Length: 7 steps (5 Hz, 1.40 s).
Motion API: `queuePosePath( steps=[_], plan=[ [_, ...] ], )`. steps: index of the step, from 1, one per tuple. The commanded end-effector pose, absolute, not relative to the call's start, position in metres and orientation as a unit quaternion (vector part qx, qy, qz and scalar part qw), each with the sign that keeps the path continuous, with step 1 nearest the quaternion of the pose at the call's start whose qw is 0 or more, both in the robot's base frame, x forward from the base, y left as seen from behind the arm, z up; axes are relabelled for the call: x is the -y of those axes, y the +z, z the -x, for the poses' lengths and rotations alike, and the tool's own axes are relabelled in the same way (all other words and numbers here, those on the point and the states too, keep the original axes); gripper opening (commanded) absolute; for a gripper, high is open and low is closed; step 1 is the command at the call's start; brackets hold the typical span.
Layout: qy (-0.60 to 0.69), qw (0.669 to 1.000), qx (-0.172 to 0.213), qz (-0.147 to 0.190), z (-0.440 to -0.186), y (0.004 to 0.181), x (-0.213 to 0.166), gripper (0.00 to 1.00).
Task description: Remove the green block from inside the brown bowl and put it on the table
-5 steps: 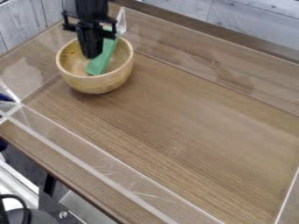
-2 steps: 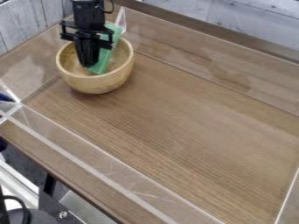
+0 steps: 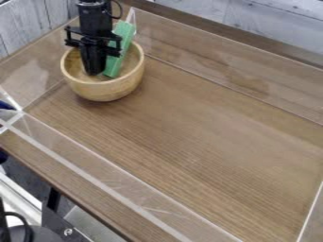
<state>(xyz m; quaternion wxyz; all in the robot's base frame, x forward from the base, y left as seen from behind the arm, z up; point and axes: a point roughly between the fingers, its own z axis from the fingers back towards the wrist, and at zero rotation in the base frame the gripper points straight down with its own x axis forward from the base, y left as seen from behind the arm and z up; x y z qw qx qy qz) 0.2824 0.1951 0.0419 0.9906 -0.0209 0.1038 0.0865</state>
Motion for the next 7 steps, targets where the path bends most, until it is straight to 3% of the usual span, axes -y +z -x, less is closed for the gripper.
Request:
queuePosePath(
  steps=[1, 3, 5, 7],
  plan=[
    [0.092, 0.993, -0.078, 0.003, -0.289, 0.062, -0.205, 1.0],
    [0.095, 0.992, -0.077, 0.006, -0.289, 0.074, -0.203, 1.0],
    [0.091, 0.994, -0.055, 0.007, -0.292, 0.099, -0.197, 1.0],
    [0.08, 0.997, -0.005, 0.004, -0.294, 0.152, -0.186, 1.0]
  ],
)
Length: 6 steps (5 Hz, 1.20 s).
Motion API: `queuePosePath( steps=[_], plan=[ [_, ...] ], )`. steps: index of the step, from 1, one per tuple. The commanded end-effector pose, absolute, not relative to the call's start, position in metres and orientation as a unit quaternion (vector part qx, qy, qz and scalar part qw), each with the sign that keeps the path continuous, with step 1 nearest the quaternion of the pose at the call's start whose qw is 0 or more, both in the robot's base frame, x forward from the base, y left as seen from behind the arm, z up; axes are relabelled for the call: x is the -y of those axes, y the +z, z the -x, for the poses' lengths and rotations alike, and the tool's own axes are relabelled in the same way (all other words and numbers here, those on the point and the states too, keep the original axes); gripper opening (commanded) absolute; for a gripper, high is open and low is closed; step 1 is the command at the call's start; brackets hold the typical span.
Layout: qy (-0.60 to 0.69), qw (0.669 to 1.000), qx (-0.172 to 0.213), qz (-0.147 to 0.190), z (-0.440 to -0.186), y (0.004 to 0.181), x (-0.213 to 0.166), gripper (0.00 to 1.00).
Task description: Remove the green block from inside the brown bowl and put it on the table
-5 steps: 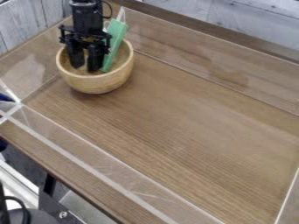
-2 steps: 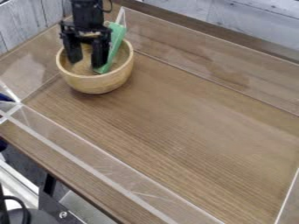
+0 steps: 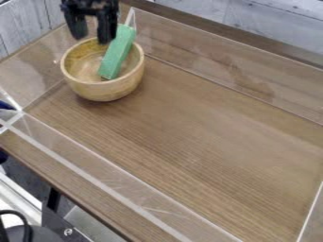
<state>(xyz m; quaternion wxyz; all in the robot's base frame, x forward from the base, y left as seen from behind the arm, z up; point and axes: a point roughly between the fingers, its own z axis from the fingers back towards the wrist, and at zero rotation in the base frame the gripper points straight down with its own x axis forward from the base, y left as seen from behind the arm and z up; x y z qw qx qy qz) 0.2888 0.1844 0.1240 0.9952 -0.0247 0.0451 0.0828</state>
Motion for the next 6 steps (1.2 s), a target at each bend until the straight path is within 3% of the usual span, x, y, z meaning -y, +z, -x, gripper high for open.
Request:
queuePosePath(
  steps=[1, 6],
  plan=[
    [0.076, 0.997, 0.003, 0.004, -0.294, 0.161, -0.183, 1.0],
    [0.076, 0.996, -0.053, 0.003, -0.307, 0.095, -0.192, 1.0]
  ],
)
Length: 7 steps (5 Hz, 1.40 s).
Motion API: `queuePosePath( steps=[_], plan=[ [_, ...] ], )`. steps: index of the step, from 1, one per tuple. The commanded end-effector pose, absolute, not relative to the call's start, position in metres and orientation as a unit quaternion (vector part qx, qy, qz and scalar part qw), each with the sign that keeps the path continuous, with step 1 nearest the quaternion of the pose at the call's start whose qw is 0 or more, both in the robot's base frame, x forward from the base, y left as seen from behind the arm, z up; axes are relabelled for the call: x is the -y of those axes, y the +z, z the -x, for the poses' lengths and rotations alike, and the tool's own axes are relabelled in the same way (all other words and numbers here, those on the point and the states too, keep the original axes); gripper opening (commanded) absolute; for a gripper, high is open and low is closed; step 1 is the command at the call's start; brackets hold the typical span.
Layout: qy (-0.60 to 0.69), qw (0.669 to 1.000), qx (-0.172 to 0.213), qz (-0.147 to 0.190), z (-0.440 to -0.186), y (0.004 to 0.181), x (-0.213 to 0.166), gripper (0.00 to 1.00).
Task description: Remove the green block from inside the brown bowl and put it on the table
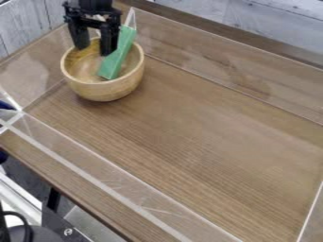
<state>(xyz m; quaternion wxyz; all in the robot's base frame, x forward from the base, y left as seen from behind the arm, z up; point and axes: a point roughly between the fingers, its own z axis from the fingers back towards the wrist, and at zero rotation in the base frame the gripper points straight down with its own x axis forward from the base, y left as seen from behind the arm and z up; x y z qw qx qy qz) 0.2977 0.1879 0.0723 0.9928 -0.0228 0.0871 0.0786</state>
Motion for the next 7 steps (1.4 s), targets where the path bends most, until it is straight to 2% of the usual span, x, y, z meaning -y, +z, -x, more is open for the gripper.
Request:
queuePosePath(
  steps=[1, 3, 5, 7],
  plan=[
    [0.075, 0.995, -0.058, 0.002, -0.31, 0.088, -0.192, 1.0],
    [0.072, 0.996, -0.061, 0.001, -0.314, 0.08, -0.191, 1.0],
    [0.066, 0.996, -0.054, 0.001, -0.318, 0.084, -0.188, 1.0],
    [0.062, 0.997, -0.056, 0.0, -0.321, 0.078, -0.185, 1.0]
  ],
)
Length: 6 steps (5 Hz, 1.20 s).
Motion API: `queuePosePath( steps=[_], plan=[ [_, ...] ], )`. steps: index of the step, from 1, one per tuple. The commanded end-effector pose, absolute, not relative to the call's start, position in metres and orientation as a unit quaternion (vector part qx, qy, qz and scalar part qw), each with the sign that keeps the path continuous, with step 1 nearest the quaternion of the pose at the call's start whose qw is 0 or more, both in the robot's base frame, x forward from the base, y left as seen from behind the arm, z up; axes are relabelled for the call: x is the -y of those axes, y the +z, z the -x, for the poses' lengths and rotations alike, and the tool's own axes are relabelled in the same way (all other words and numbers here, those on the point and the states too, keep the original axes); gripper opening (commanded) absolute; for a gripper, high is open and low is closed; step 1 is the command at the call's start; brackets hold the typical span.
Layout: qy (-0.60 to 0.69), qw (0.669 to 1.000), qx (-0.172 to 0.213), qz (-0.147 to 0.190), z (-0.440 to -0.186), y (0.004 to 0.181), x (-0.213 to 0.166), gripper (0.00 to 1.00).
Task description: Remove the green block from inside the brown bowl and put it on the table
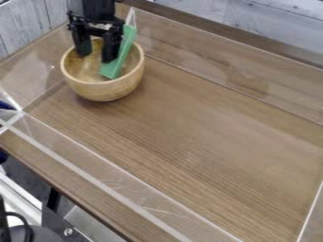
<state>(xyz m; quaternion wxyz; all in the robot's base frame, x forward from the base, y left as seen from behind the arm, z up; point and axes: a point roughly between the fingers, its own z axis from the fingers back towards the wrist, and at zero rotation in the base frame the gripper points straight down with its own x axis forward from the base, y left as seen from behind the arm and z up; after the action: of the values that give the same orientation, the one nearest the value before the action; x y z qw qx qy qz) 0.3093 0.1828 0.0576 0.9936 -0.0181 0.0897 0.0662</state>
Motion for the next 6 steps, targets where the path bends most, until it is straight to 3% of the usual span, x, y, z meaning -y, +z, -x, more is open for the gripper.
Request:
queuePosePath(
  steps=[1, 6],
  plan=[
    [0.059, 0.997, -0.055, 0.0, -0.323, 0.0767, -0.1834, 1.0],
    [0.048, 0.998, -0.047, 0.001, -0.3317, 0.077, -0.1773, 1.0]
  ],
)
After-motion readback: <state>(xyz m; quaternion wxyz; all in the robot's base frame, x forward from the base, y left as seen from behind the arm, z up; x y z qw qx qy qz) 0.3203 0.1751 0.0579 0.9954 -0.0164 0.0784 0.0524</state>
